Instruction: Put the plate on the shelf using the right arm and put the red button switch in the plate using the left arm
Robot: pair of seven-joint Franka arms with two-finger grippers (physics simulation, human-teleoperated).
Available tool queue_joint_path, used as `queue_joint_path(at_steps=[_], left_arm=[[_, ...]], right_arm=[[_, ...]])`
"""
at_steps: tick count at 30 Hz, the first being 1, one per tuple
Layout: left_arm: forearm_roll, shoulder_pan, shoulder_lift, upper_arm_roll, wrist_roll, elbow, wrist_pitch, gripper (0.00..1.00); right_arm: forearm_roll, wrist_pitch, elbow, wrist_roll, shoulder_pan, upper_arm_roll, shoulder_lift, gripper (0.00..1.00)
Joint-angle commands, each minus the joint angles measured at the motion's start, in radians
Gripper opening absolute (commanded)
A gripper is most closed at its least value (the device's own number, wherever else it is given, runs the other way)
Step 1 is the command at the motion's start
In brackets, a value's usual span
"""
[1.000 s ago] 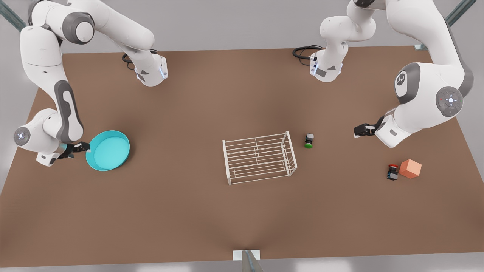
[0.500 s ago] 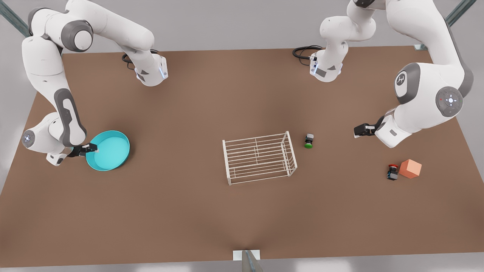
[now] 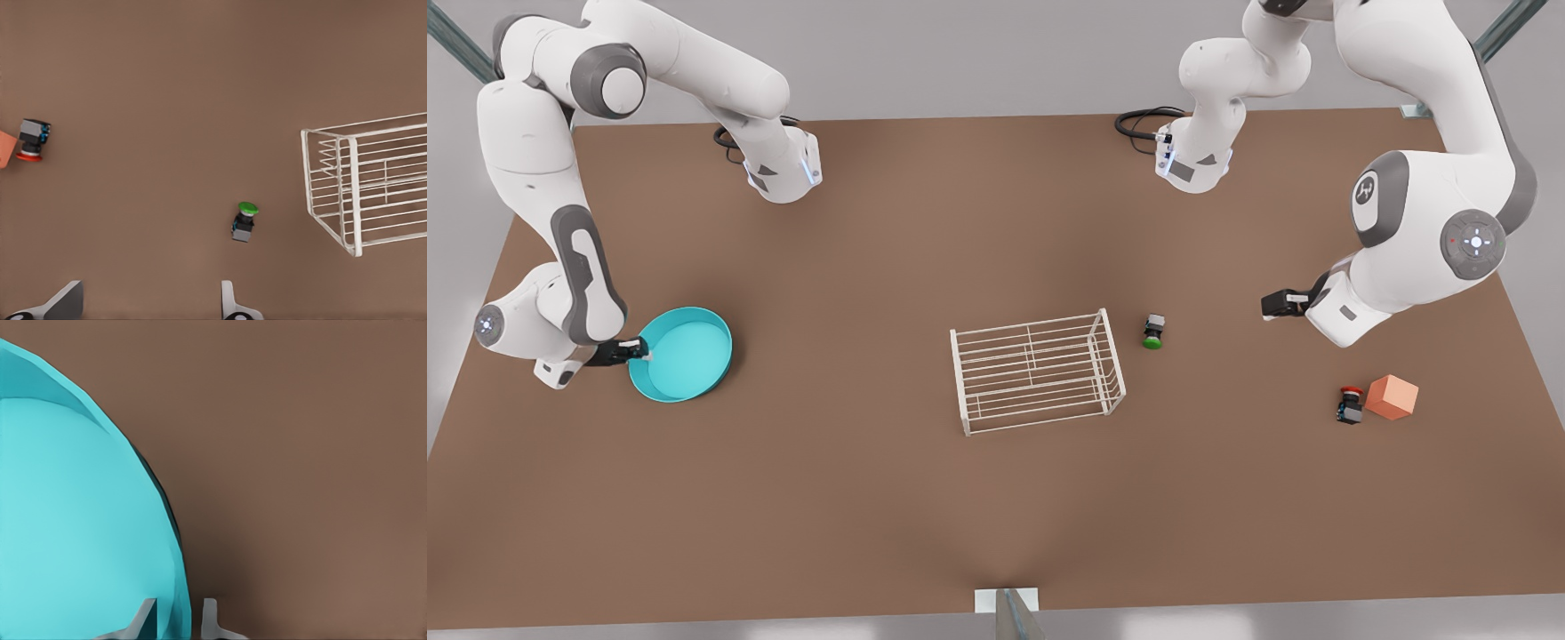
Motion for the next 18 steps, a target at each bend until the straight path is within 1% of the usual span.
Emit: queue_joint_path(at_steps=[1,6,7,11,15,16,17,18], left_arm=[[0.011,0.0,-0.001,0.0,-0.006,0.002,-0.008,1.0],[0.013,0.0,-0.001,0.0,-0.006,0.002,-0.008,1.0],[0.013,0.0,0.001,0.0,-0.006,0.002,-0.008,1.0],[0.013,0.0,0.001,0.0,-0.006,0.003,-0.008,1.0],[0.011,0.003,-0.001,0.003,-0.005,-0.001,-0.008,1.0],[0.011,0.005,-0.019,0.018,-0.002,-0.043,-0.002,1.0],[0.01,0.006,-0.048,0.038,0.051,-0.089,0.049,1.0],[0.011,0.006,-0.05,0.067,0.098,-0.095,0.073,1.0]], right_arm=[[0.0,-0.016,0.002,-0.007,0.0,0.0,-0.002,0.4],[0.0,-0.029,0.002,-0.013,-0.002,0.0,-0.005,0.26],[0.0,-0.029,0.002,-0.013,-0.002,0.0,-0.005,0.24],[0.0,-0.069,0.002,-0.022,0.0,0.0,-0.027,0.21],[0.02,-0.128,0.003,-0.025,0.0,0.005,-0.048,0.21],[0.022,-0.148,0.005,-0.025,0.002,0.005,-0.054,0.21],[0.022,-0.164,0.005,-0.025,0.002,0.005,-0.059,0.21],[0.022,-0.187,0.008,-0.025,0.003,0.006,-0.06,0.21]])
